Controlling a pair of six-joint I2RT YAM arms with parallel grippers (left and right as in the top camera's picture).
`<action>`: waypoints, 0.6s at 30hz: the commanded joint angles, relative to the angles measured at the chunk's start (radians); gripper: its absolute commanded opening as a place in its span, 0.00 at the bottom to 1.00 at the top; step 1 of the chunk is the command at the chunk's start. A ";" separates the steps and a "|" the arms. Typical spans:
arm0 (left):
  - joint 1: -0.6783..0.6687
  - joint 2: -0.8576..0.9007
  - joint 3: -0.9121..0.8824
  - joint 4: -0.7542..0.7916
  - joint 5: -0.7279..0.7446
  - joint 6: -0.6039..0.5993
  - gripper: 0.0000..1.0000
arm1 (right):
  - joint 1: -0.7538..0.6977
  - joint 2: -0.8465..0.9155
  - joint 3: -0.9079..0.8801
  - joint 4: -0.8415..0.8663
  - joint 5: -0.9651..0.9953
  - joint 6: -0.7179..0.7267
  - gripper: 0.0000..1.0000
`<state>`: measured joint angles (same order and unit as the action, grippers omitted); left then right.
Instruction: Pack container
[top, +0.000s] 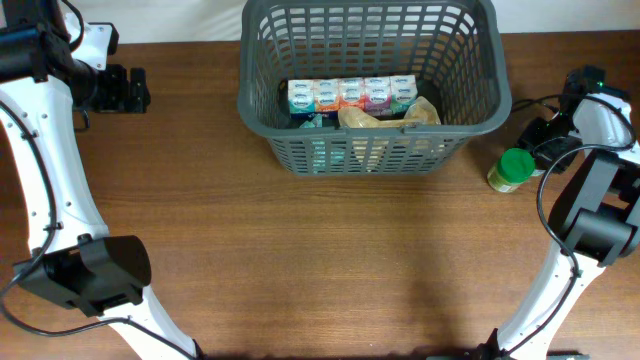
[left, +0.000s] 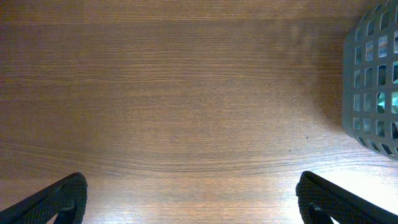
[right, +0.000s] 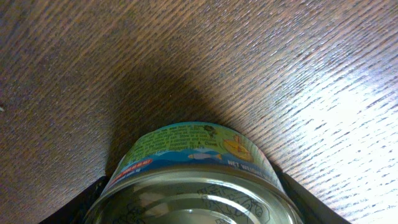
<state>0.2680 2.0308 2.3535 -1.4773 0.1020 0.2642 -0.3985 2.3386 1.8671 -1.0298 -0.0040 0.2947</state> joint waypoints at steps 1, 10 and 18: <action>0.005 -0.017 -0.002 0.000 0.014 -0.013 0.99 | -0.011 0.024 -0.030 0.006 -0.012 0.010 0.49; 0.005 -0.017 -0.002 0.000 0.014 -0.013 0.99 | -0.093 0.024 -0.029 -0.013 -0.014 0.028 0.46; 0.005 -0.017 -0.002 0.000 0.014 -0.013 0.99 | -0.127 0.022 -0.029 -0.028 -0.014 0.028 0.42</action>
<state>0.2680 2.0308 2.3535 -1.4769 0.1020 0.2642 -0.5213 2.3386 1.8668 -1.0470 -0.0124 0.3134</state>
